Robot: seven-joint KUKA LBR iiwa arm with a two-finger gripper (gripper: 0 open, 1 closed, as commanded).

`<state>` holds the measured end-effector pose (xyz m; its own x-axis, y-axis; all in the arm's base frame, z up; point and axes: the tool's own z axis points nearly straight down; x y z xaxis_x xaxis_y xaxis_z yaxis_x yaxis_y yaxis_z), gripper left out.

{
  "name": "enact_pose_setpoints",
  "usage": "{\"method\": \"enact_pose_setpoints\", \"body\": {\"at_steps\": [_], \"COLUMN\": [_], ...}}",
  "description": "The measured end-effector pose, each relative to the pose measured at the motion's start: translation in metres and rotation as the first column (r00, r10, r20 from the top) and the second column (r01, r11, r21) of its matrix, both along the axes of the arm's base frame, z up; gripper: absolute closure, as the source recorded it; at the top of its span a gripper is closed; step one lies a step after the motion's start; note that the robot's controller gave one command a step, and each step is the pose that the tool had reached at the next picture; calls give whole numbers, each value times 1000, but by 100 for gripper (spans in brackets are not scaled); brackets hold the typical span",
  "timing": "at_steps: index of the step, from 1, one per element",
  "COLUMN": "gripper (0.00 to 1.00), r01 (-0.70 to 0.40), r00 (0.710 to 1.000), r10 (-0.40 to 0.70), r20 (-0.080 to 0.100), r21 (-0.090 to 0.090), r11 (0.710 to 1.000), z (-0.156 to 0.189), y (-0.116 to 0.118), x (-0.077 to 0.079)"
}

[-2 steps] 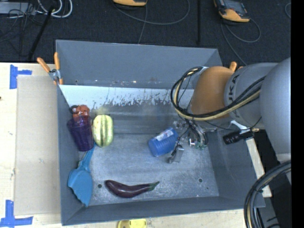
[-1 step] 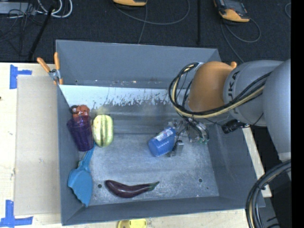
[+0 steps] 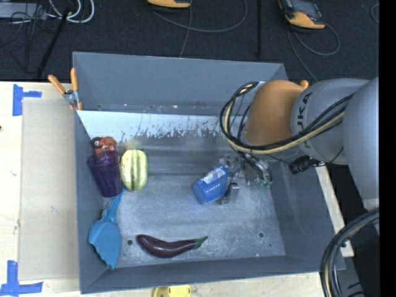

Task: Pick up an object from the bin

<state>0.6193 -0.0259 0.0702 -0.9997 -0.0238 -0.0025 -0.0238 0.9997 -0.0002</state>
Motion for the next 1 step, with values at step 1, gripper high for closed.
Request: {"method": "enact_pose_setpoints", "body": {"at_steps": [1], "gripper": [100], "r01": [56], "r00": [998], "r10": [-56], "r20": [7], "r21": [0], "r11": [998], "z": [189], "y": [-14], "x": [-28]}}
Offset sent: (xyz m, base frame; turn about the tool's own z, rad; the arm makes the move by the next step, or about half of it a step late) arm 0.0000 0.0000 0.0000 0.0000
